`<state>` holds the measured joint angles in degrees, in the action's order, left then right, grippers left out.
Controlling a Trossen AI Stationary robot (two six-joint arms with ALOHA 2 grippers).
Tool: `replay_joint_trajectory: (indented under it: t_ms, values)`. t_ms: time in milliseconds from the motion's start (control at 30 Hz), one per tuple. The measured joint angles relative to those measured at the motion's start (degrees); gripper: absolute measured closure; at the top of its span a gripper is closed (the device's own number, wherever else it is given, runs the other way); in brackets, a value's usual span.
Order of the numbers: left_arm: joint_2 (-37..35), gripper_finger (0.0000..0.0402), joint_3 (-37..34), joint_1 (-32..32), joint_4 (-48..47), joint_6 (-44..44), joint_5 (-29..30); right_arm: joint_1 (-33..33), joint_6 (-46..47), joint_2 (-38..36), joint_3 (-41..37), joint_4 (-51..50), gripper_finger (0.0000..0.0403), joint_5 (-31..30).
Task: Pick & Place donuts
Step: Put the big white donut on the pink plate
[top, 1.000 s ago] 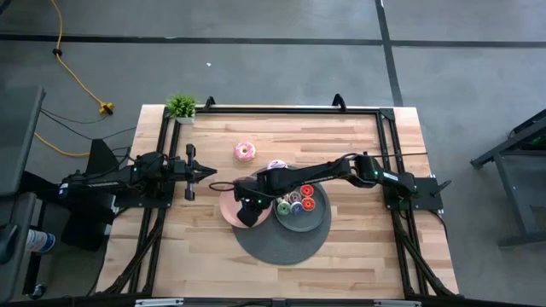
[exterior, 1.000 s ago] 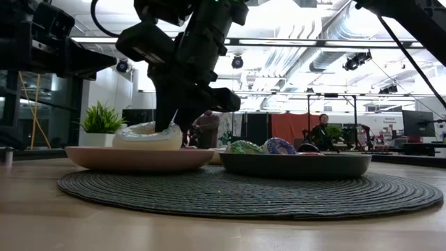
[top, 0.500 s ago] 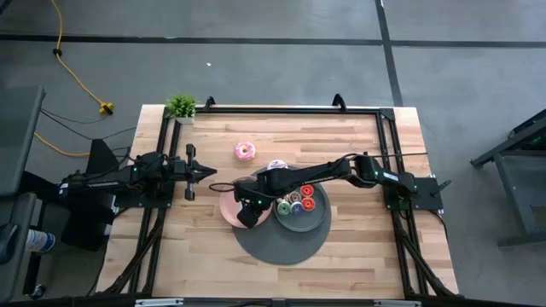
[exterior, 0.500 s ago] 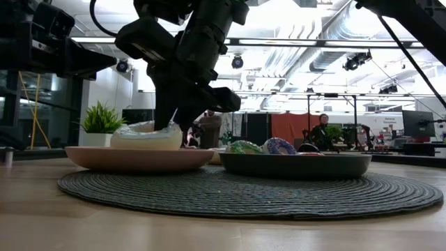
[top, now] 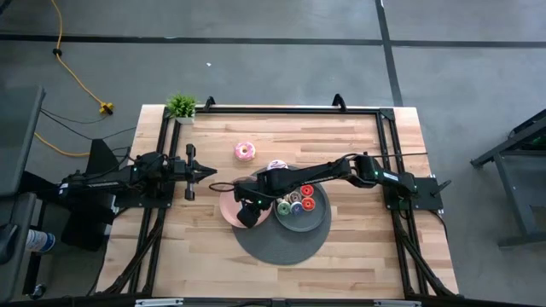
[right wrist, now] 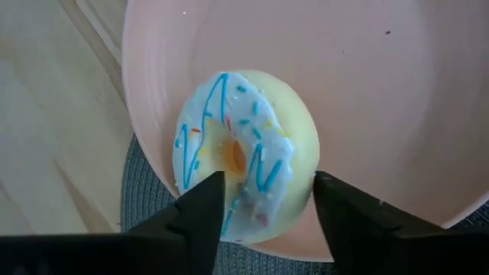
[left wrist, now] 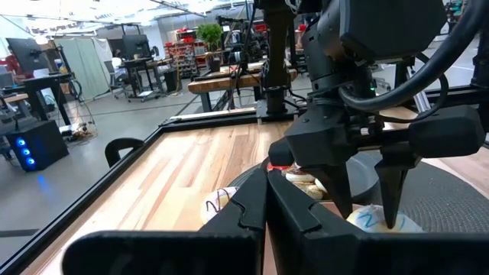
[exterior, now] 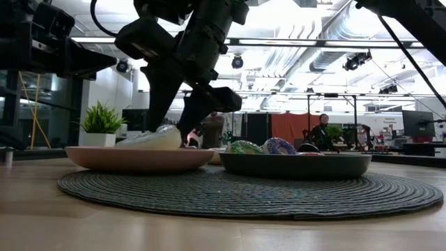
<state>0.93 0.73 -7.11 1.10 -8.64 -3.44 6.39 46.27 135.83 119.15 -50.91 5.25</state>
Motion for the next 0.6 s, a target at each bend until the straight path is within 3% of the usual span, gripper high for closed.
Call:
replay_joint_trajectory:
  t_ms: [267, 600]
  values:
    - [0.02, 0.0401, 0.00, 0.01, 0.00, -0.01, 0.01, -0.43, -0.21, -0.30, -0.06, 0.58, 0.0163, 0.97]
    - [0.01, 0.0401, 0.00, 0.00, 0.00, -0.01, 0.01, -0.44, -1.36, -0.73, -0.06, 0.63, 0.0157, 2.50]
